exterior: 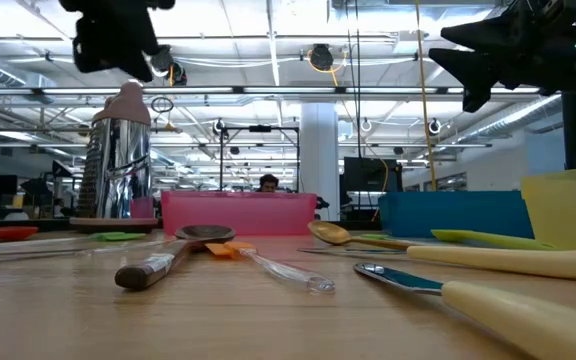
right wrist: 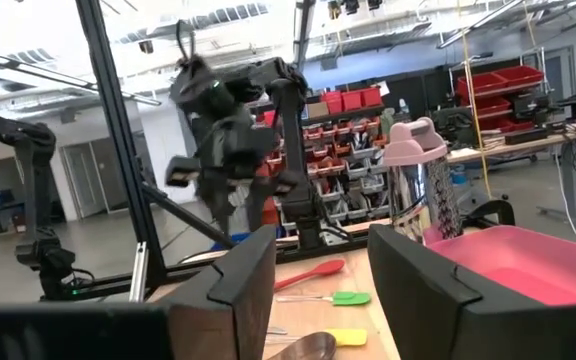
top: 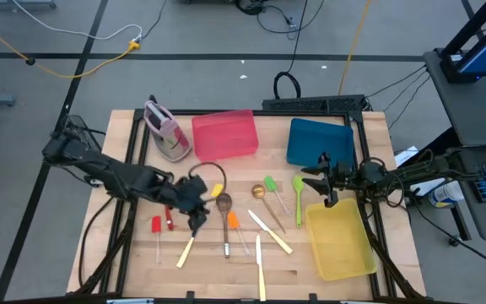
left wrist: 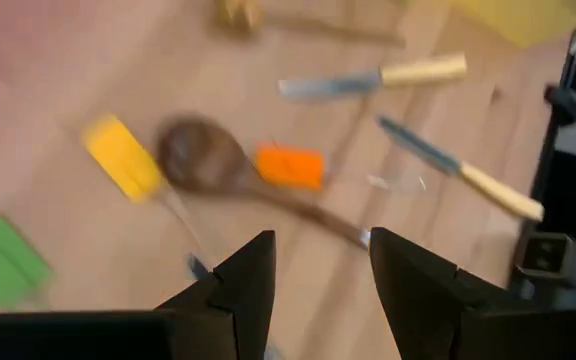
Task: Pick & Place Kitchen Items
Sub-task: Put the yellow knife into the pink bin
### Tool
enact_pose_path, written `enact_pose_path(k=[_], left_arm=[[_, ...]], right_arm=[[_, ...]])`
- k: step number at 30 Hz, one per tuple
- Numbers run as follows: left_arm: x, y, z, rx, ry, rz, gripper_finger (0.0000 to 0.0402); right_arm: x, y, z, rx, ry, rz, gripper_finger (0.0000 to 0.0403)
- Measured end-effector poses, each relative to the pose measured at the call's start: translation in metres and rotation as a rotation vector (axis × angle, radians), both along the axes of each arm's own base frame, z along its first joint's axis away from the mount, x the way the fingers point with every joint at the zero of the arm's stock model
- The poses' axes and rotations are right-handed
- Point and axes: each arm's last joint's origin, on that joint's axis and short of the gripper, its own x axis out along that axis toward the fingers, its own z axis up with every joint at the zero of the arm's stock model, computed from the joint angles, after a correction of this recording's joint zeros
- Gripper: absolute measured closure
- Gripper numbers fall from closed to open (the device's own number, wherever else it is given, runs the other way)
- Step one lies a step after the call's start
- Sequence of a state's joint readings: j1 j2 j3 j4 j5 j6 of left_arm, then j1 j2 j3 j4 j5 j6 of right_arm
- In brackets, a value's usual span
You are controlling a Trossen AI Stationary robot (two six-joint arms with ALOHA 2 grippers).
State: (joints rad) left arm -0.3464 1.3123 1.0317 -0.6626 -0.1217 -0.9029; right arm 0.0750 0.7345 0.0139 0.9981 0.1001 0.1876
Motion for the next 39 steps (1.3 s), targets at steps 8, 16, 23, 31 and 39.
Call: enact_pose_path(k=[8,16,23,31,39], left_arm=[[0.014,-0.031,-0.038,-0.19,0.229,0.083,0.0234],[0.013,-0.062,-0.078,-0.262,0.453,0.196,0.0234],[0.006,-0.082,-0.097,-0.245,0.54,0.25,0.0234],[0.0,-0.093,-0.112,-0.176,0.575,0.246,0.0234],[0.003,-0.099,-0.132,-0.139,0.626,0.239,0.0234]], right_arm=[[0.0,0.0,0.0,0.001,0.004,0.0,0.0254],[0.0,0.0,-0.001,-0.019,0.009,-0.005,0.0254],[0.0,0.0,-0.001,-0.02,0.01,-0.005,0.0259],[0.001,0.0,-0.005,-0.021,0.056,-0.005,0.0259],[0.002,0.0,-0.007,-0.022,0.072,-0.004,0.0261]])
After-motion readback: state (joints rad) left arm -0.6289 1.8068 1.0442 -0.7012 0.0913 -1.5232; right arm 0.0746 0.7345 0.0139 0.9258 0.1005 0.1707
